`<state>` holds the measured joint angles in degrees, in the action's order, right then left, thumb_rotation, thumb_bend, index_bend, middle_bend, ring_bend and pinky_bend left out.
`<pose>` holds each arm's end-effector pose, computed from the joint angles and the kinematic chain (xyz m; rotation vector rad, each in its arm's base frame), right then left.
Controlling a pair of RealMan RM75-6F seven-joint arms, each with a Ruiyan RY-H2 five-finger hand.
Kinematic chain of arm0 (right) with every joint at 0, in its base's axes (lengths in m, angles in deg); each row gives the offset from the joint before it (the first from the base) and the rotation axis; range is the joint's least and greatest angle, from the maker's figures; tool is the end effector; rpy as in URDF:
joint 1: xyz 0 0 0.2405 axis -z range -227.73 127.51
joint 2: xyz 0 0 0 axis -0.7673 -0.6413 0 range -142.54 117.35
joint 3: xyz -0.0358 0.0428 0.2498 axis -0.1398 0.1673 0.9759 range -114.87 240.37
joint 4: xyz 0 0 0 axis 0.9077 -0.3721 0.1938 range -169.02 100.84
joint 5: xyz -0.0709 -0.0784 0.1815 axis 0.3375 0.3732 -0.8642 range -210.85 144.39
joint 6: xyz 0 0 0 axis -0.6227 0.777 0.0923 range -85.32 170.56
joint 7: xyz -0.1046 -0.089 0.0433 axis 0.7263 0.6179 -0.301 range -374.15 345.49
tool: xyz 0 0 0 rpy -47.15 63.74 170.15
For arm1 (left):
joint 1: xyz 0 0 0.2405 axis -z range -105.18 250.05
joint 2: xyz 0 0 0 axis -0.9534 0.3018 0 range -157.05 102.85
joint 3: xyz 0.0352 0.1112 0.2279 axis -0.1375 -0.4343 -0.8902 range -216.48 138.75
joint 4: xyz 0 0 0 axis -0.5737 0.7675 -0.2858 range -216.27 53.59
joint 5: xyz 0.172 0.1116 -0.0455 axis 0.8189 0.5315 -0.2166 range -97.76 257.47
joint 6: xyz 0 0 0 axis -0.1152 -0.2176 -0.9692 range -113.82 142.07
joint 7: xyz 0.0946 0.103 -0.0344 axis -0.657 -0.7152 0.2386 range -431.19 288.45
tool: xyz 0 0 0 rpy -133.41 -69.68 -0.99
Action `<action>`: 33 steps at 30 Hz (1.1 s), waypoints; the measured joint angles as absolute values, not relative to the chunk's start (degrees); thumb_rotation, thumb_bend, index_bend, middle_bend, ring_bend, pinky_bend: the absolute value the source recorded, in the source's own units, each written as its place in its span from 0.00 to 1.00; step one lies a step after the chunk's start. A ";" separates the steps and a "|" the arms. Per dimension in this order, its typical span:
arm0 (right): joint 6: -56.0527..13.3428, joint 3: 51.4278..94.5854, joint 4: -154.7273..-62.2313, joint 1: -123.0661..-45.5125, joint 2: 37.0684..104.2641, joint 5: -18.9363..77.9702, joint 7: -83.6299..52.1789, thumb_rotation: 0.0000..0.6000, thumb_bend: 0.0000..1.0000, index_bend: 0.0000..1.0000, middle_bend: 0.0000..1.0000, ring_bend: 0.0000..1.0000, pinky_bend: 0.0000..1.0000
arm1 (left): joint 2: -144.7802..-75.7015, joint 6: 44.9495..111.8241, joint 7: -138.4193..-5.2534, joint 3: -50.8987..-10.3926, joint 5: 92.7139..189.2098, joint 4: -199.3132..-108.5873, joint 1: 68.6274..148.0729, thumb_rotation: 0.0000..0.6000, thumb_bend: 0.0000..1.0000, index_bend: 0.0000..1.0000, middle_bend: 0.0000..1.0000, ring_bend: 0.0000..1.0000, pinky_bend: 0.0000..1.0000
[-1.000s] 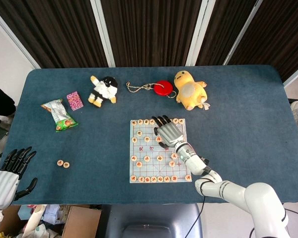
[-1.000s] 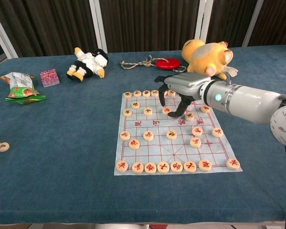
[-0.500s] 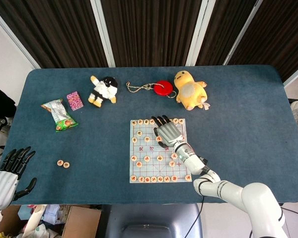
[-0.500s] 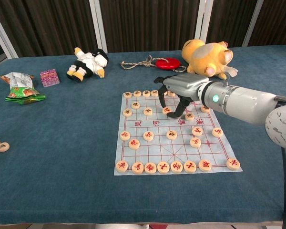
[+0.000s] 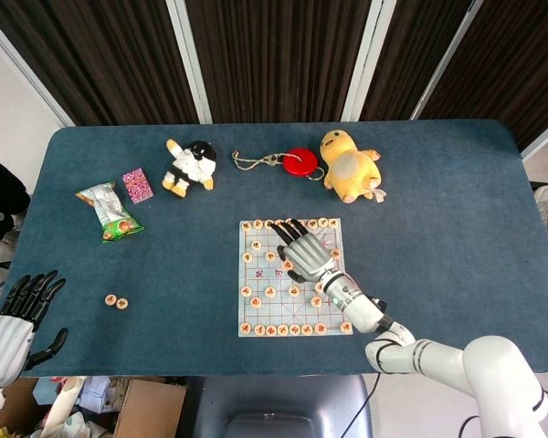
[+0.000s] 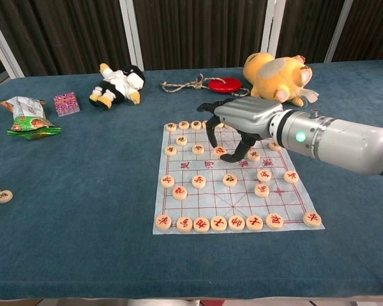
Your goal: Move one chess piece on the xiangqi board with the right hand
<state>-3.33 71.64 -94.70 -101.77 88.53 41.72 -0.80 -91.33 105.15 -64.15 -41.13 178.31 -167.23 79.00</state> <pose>-0.1255 -0.3820 -0.0767 2.0952 -0.6850 0.8485 -0.3005 0.1695 0.1565 -1.5821 -0.8142 -1.0566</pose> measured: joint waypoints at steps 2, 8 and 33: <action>-3.93 70.90 -96.20 -101.27 87.76 42.19 0.51 1.00 0.46 0.67 0.07 0.00 0.00 | -91.32 105.25 -64.13 -41.14 178.36 -167.25 78.96 1.00 0.38 0.00 0.00 0.00 0.01; -4.74 69.66 -97.99 -100.37 86.76 42.83 2.33 1.00 0.46 0.66 0.07 0.00 0.00 | -91.28 105.42 -64.13 -41.18 178.54 -167.28 78.91 1.00 0.38 0.00 0.00 0.00 0.01; -3.94 68.96 -98.90 -99.67 86.98 42.18 4.74 1.00 0.46 0.62 0.07 0.00 0.00 | -91.28 105.29 -64.29 -41.11 178.40 -167.43 78.92 1.00 0.38 0.00 0.00 0.00 0.01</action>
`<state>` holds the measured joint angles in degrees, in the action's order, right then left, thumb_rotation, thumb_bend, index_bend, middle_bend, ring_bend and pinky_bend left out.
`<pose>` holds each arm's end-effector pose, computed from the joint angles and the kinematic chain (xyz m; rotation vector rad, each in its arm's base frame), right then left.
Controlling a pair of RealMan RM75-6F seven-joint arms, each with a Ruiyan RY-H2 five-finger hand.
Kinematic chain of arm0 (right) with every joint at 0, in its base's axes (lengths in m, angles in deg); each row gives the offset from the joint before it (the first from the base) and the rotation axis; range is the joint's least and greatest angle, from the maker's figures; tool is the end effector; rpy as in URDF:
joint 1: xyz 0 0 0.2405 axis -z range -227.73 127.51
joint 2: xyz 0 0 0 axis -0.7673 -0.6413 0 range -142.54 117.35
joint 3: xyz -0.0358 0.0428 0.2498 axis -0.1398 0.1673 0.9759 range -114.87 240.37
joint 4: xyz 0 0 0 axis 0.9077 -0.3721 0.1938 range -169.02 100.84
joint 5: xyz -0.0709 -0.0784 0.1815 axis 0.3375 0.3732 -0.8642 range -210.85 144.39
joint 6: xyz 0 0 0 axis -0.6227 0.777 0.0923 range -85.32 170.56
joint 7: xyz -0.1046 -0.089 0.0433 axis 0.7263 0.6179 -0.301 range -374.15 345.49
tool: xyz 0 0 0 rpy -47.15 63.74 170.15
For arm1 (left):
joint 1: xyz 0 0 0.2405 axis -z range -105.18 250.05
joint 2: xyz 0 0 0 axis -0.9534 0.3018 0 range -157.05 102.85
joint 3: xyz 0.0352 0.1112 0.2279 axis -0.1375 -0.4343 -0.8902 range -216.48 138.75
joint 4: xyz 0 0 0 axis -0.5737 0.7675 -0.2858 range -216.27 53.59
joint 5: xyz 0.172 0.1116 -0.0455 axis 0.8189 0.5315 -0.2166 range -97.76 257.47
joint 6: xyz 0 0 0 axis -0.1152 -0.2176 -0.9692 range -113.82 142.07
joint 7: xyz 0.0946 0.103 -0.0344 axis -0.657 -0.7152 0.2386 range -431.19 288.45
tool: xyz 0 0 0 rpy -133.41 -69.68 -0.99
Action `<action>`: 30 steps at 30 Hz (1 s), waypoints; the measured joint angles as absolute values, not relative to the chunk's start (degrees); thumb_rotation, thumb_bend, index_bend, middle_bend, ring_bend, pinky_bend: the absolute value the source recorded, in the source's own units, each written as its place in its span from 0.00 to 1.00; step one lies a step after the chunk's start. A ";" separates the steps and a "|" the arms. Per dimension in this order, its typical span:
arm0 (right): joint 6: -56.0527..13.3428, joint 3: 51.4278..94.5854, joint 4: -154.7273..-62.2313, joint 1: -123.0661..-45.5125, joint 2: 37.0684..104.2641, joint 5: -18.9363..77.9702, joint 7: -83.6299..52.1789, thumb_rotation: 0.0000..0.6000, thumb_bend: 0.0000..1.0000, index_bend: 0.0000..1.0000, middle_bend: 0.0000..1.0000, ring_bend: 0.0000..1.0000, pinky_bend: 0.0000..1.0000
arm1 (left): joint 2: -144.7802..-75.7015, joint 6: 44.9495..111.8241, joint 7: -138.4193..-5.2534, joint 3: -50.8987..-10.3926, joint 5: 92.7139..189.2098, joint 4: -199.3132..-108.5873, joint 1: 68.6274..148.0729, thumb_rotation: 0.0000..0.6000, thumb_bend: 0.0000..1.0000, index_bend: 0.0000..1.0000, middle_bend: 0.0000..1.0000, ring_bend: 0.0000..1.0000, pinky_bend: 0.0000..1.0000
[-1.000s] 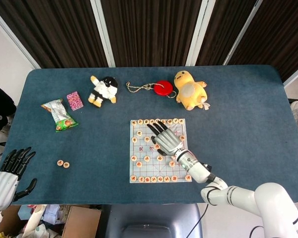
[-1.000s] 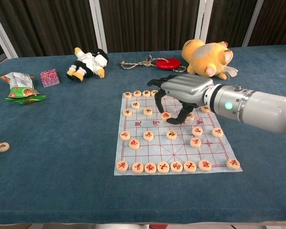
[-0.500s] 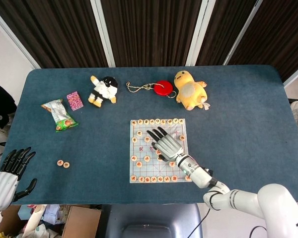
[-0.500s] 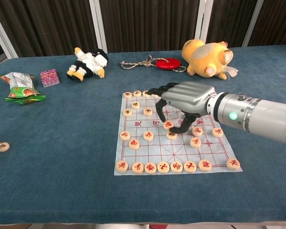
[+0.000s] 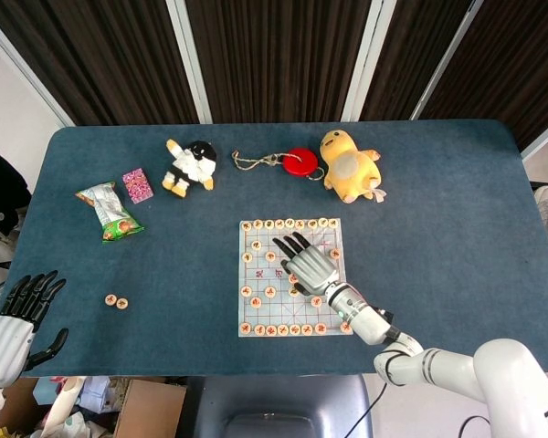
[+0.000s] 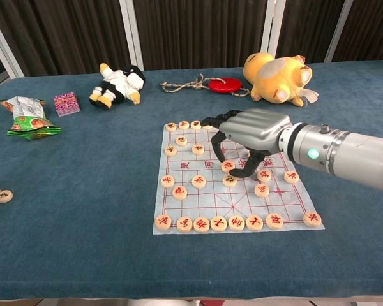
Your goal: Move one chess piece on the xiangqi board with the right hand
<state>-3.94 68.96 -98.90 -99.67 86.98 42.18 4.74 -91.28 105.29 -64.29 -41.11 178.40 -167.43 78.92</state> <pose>-0.1368 -0.3605 -0.0802 2.1574 -0.6145 0.7797 -0.2998 0.1690 0.1567 -1.5809 -0.8126 -1.0588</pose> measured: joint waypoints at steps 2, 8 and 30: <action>-3.76 68.92 -98.68 -99.70 87.11 42.17 4.79 1.00 0.46 0.60 0.07 0.00 0.00 | -91.26 105.33 -64.26 -41.12 178.41 -167.45 78.90 1.00 0.38 0.00 0.00 0.00 0.01; -3.77 68.88 -98.85 -99.66 87.08 42.32 4.63 1.00 0.46 0.53 0.07 0.00 0.00 | -91.22 105.40 -64.10 -41.10 178.47 -167.37 78.90 1.00 0.38 0.00 0.00 0.00 0.01; -19.45 65.60 -122.79 -88.07 70.50 43.14 7.98 1.00 0.38 0.00 0.00 0.00 0.00 | -91.27 106.07 -65.12 -40.97 178.39 -167.43 78.48 1.00 0.38 0.00 0.00 0.00 0.01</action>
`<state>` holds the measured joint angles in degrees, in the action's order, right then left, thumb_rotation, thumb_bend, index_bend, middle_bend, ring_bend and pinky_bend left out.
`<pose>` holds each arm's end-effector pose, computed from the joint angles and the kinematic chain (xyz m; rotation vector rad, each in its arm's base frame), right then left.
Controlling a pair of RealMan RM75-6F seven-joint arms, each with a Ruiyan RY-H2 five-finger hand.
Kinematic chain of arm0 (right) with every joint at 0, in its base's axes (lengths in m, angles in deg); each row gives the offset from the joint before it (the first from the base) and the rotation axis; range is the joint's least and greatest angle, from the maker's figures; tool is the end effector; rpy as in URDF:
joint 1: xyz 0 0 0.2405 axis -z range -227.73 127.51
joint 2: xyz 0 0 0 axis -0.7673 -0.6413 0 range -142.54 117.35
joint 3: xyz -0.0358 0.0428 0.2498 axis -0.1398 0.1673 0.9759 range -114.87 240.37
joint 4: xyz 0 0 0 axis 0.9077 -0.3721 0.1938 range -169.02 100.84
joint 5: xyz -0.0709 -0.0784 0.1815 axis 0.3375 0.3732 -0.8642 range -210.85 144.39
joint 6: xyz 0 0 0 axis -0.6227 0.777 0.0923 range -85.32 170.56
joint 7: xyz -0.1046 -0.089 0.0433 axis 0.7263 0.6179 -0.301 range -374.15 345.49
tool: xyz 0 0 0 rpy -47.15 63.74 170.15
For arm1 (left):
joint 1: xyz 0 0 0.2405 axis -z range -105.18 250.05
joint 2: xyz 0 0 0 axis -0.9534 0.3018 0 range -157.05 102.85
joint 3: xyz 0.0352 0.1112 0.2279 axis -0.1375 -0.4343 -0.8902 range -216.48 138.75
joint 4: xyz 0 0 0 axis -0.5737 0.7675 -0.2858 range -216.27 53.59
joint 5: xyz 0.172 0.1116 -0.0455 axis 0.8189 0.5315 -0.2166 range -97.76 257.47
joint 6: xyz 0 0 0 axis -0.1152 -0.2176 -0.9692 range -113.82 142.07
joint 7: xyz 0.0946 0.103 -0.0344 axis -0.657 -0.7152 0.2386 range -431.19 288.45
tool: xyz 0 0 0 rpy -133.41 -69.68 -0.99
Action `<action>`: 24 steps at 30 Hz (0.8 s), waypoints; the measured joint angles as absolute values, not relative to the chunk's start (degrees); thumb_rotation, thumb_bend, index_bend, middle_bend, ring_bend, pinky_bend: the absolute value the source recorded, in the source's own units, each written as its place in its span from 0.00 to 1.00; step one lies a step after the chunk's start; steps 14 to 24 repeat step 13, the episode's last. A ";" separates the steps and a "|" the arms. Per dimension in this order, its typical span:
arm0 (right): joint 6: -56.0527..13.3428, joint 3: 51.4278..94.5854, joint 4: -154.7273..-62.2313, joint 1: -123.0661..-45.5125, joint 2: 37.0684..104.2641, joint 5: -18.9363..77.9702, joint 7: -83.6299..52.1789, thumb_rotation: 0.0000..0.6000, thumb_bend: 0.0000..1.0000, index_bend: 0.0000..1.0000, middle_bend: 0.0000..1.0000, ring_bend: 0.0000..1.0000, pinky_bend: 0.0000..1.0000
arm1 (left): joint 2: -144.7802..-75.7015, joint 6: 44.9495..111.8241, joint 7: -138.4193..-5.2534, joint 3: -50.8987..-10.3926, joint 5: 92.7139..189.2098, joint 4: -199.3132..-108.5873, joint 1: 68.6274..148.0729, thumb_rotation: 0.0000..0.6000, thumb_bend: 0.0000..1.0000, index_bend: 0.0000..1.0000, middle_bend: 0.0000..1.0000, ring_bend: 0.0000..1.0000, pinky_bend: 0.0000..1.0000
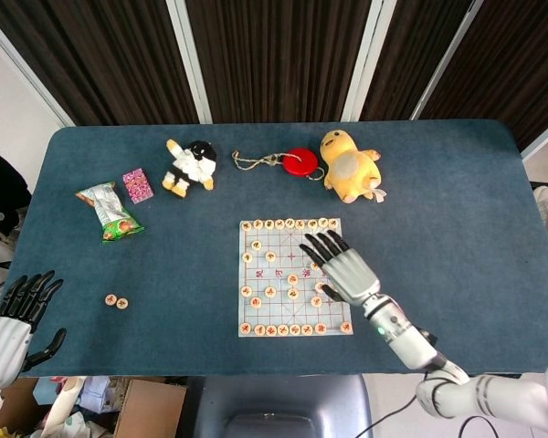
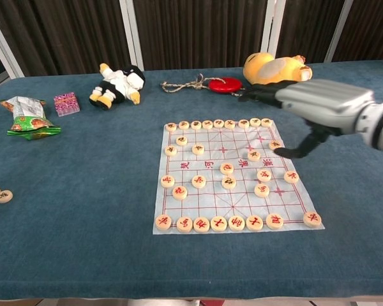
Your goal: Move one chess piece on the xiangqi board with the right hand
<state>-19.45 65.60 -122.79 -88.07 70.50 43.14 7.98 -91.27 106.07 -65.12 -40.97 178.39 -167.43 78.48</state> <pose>-0.1700 -0.3067 0.0074 1.9718 -0.6927 0.8964 -0.2999 0.1672 0.1588 -1.5715 -0.7936 -1.0547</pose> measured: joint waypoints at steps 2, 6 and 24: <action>-24.90 64.19 -129.17 -83.79 66.76 42.62 9.90 1.00 0.34 0.00 0.00 0.00 0.00 | -91.34 106.11 -65.46 -40.85 178.15 -167.46 78.40 1.00 0.38 0.00 0.00 0.00 0.01; -37.96 61.80 -135.32 -74.81 62.83 43.34 10.36 1.00 0.33 0.00 0.00 0.00 0.00 | -91.53 105.64 -66.28 -40.53 177.36 -167.42 78.43 1.00 0.38 0.00 0.00 0.00 0.01; -50.44 59.09 -134.27 -63.01 58.41 46.32 7.16 1.00 0.31 0.00 0.00 0.00 0.00 | -92.25 104.85 -68.24 -40.08 176.56 -167.61 78.65 1.00 0.38 0.00 0.00 0.00 0.01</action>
